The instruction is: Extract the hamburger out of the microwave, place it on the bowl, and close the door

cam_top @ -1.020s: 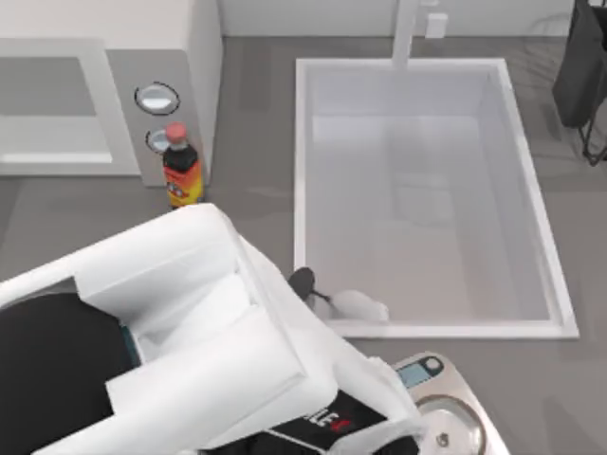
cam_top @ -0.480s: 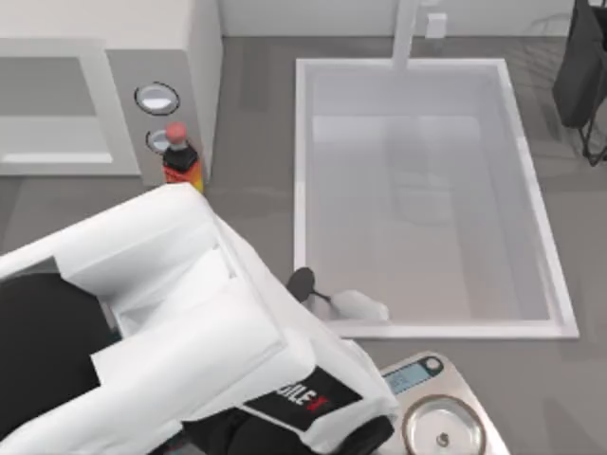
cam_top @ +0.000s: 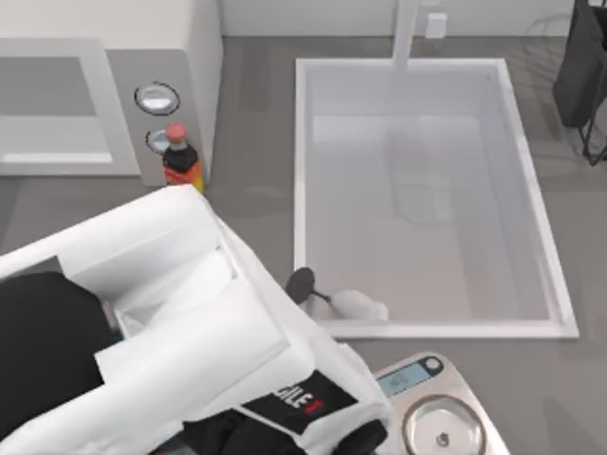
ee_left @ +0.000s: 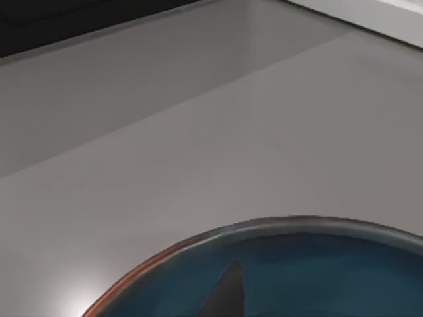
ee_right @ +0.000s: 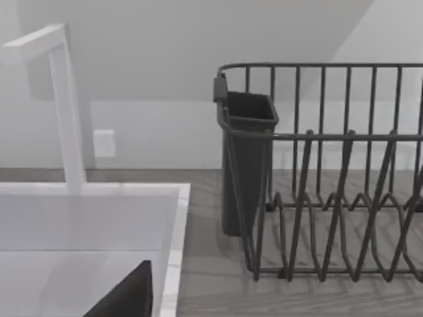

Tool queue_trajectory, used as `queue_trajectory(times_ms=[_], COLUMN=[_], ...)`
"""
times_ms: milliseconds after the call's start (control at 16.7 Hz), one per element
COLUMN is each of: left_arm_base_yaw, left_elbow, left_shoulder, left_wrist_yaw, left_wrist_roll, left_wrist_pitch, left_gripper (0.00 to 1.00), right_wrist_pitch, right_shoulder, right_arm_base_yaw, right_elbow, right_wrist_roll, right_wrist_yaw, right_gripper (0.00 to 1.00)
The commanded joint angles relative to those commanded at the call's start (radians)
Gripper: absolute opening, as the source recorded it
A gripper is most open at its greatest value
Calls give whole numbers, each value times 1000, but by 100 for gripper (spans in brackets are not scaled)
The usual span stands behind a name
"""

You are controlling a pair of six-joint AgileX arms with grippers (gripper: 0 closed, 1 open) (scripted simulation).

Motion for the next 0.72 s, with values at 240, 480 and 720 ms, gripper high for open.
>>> queue_trajectory(times_ms=[240, 480, 720], left_arm_base_yaw=[0, 0, 0], left_elbow=[0, 0, 0], left_shoulder=[0, 0, 0], left_wrist_yaw=[0, 0, 0], left_wrist_roll=[0, 0, 0], left_wrist_pitch=[0, 0, 0], left_gripper=[30, 60, 90], right_wrist_pitch=[0, 0, 0], right_shoulder=[0, 0, 0], right_arm_base_yaw=[0, 0, 0], right_elbow=[0, 0, 0], right_wrist_roll=[0, 0, 0], right_wrist_yaw=[0, 0, 0], right_gripper=[100, 100, 100])
